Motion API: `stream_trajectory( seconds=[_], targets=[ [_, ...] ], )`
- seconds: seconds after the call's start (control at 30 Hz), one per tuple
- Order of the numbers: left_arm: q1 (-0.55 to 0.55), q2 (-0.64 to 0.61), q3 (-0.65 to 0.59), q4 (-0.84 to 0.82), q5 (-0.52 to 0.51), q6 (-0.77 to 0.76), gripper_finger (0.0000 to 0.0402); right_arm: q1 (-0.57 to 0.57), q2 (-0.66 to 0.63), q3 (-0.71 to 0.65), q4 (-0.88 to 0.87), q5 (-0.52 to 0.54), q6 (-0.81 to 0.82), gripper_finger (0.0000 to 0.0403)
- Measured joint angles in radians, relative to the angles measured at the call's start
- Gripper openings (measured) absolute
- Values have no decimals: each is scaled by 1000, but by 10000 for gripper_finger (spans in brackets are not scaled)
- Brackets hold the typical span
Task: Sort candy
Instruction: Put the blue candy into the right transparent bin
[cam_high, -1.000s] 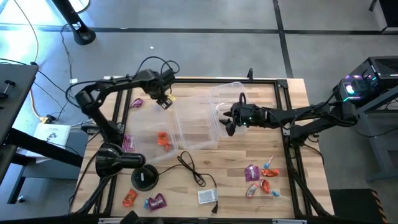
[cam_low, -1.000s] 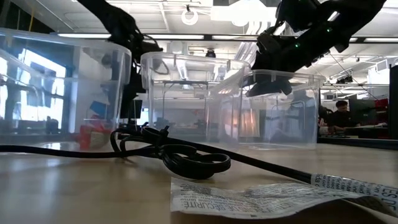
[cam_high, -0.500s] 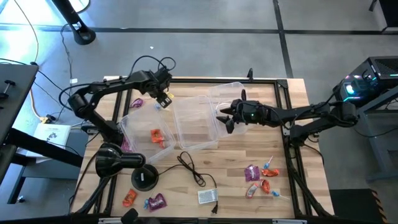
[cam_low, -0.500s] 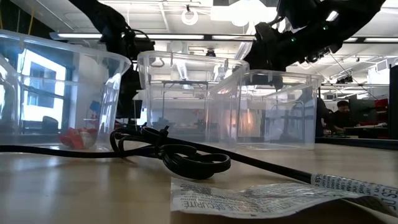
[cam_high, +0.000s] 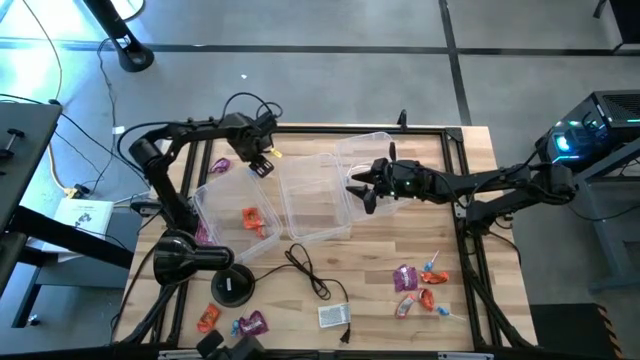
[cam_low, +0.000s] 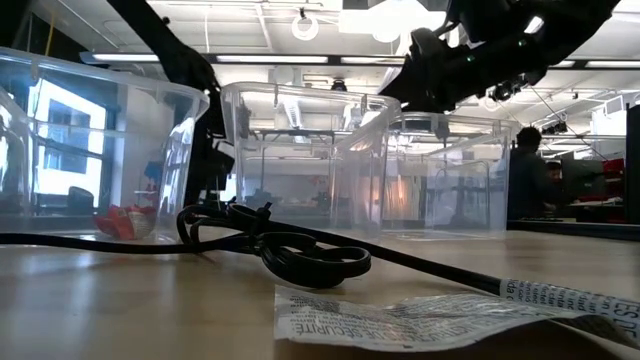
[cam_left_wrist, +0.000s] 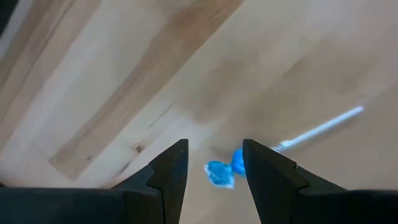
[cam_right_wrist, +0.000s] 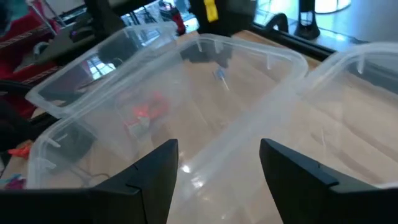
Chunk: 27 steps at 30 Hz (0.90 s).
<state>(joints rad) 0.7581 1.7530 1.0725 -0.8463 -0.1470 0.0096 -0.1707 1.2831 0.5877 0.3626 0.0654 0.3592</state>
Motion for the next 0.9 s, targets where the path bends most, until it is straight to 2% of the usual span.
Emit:
stream_trajectory(
  seconds=[0.4, 0.57, 0.73, 0.8, 0.9],
  targets=[
    [-62, 63, 0, -22, -47, 83, 145, -14, 0, 0, 1, -6, -1, 222],
    [-95, 76, 0, -5, -129, 111, 145, -41, 0, 0, 1, -11, -1, 222],
    [-101, 76, 5, 94, -294, 112, 145, -59, 0, 0, 0, -12, 2, 222],
    [-100, 75, 23, 56, -278, 115, 145, -60, 0, 0, 0, -14, 2, 222],
    [-104, 57, 51, -4, -175, 115, 145, -59, 0, 0, 0, -15, 2, 222]
  ],
)
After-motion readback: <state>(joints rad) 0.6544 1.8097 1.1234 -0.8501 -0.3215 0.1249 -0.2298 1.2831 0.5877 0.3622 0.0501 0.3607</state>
